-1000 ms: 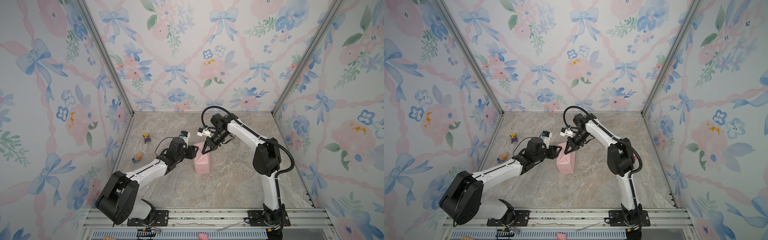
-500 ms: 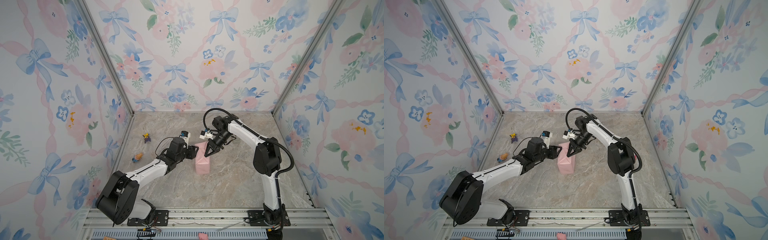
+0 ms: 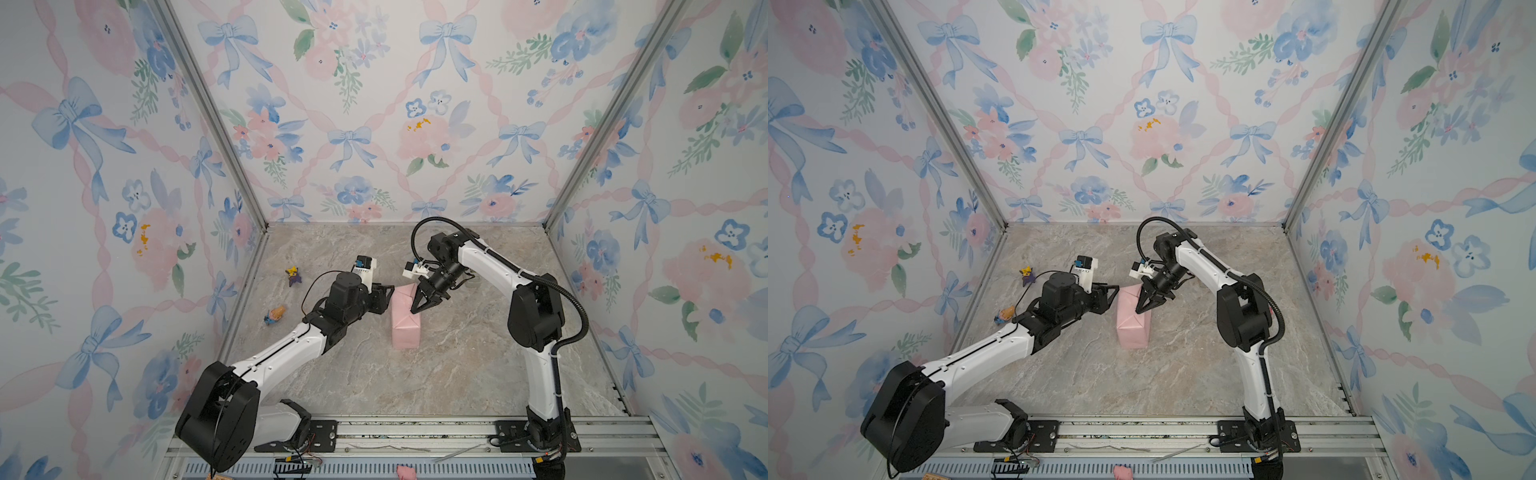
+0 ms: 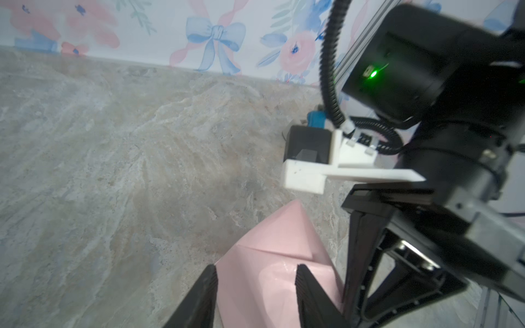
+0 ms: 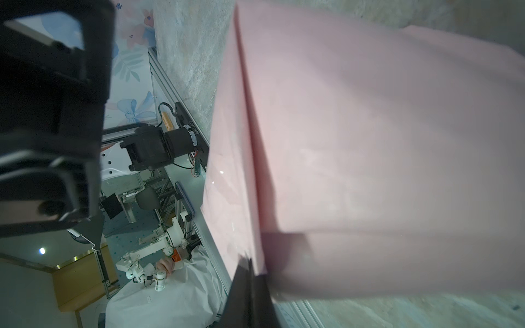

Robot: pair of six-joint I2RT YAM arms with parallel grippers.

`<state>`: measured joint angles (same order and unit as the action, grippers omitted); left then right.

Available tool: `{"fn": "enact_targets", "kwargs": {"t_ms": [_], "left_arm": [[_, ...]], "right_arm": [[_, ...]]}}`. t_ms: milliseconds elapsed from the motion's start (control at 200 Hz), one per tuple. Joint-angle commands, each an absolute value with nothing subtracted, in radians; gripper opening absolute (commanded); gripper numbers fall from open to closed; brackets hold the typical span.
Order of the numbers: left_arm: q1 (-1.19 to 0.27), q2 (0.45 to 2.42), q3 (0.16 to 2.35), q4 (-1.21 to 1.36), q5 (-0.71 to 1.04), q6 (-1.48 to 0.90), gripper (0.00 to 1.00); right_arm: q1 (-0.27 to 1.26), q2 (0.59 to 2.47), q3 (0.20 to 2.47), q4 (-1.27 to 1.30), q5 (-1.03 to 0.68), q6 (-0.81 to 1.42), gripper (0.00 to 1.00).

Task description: Wrap the gift box in paper

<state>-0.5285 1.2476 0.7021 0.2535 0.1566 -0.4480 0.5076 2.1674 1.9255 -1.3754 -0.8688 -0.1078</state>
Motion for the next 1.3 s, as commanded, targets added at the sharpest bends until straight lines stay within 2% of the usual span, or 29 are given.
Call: {"fn": "enact_targets", "kwargs": {"t_ms": [0,115,195,315,705,1295], "left_arm": [[-0.525,1.237,0.666,0.329,0.25,-0.439,0.4],[-0.529,1.27,0.663,0.332,0.312,-0.443,0.32],[-0.54,1.292,0.663,0.343,0.355,-0.443,0.3],[-0.559,1.313,0.658,0.369,0.394,-0.442,0.3],[-0.567,1.35,0.598,0.369,0.296,-0.425,0.29],[-0.577,1.353,0.61,0.37,0.297,-0.392,0.28]], "right_arm": [[0.492,2.146,1.906,-1.342,-0.829,-0.093,0.0],[0.489,2.133,1.901,-1.333,-0.84,-0.087,0.0],[0.486,2.125,1.898,-1.329,-0.844,-0.085,0.0],[0.483,2.119,1.891,-1.326,-0.848,-0.082,0.0],[0.469,2.076,1.87,-1.311,-0.899,-0.072,0.0],[0.436,2.072,1.789,-1.255,-0.891,-0.013,0.0]]}}
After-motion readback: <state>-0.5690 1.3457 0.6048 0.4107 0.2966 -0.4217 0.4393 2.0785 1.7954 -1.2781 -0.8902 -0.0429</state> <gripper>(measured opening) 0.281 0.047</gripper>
